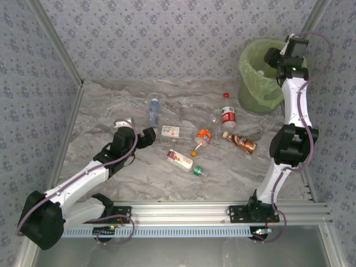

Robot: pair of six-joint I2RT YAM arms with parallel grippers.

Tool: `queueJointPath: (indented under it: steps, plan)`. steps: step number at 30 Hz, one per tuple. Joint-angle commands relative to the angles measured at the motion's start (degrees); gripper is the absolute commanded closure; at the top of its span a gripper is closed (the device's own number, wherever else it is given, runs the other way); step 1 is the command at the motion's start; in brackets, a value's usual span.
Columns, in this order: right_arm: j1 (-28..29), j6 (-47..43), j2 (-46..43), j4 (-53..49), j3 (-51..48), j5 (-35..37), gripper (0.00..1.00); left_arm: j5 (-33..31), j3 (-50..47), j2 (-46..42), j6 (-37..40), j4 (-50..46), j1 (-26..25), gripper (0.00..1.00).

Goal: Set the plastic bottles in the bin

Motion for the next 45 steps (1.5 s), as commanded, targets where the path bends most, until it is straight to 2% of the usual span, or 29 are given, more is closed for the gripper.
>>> queueJointPath:
  steps: [1, 7, 16, 24, 28, 32, 35, 39, 43, 45]
  plan:
    - [0.27, -0.37, -1.81, -1.97, 1.36, 1.35, 0.44, -0.81, -0.46, -1.15, 1.17, -0.18, 0.41, 0.01]
    - [0.55, -0.78, -4.86, -1.72, -0.5, 0.95, 0.4, -0.63, -0.89, -1.39, 1.52, 0.48, 0.42, 0.01]
    - [2.24, -2.82, -15.76, 1.36, -11.35, 1.0, 0.34, -0.16, -1.18, -0.82, 1.6, 1.84, 0.43, 0.01]
    - [4.7, -7.17, -28.51, -3.58, -24.06, -4.67, 0.33, -0.2, -1.55, 0.41, 1.32, 3.93, 0.39, 0.01]
    - [8.8, -13.13, -30.94, -9.94, -27.26, -8.13, 0.33, -0.24, -1.36, 1.21, 1.66, 4.65, 0.42, 0.01]
    - [15.74, -17.34, -30.07, -14.37, -29.81, -3.09, 0.32, -0.29, -1.45, 1.88, 0.93, 5.53, 0.39, 0.01]
    - [19.21, -17.0, -27.69, -14.14, -32.09, 0.96, 0.31, -0.16, -1.37, 2.19, 0.45, 5.18, 0.4, 0.01]
    - [20.48, -13.77, -21.09, -15.44, -31.36, 1.96, 0.29, -0.17, -1.14, 2.24, 0.86, 4.32, 0.42, 0.01]
    - [20.84, -12.32, -13.66, -18.29, -28.12, -1.28, 0.27, -0.38, -0.13, 2.19, 1.67, 1.65, 0.38, 0.01]
    - [21.47, -11.37, -10.35, -18.62, -26.79, 1.65, 0.25, -0.52, 0.53, 2.28, 1.78, -0.01, 0.4, 0.01]
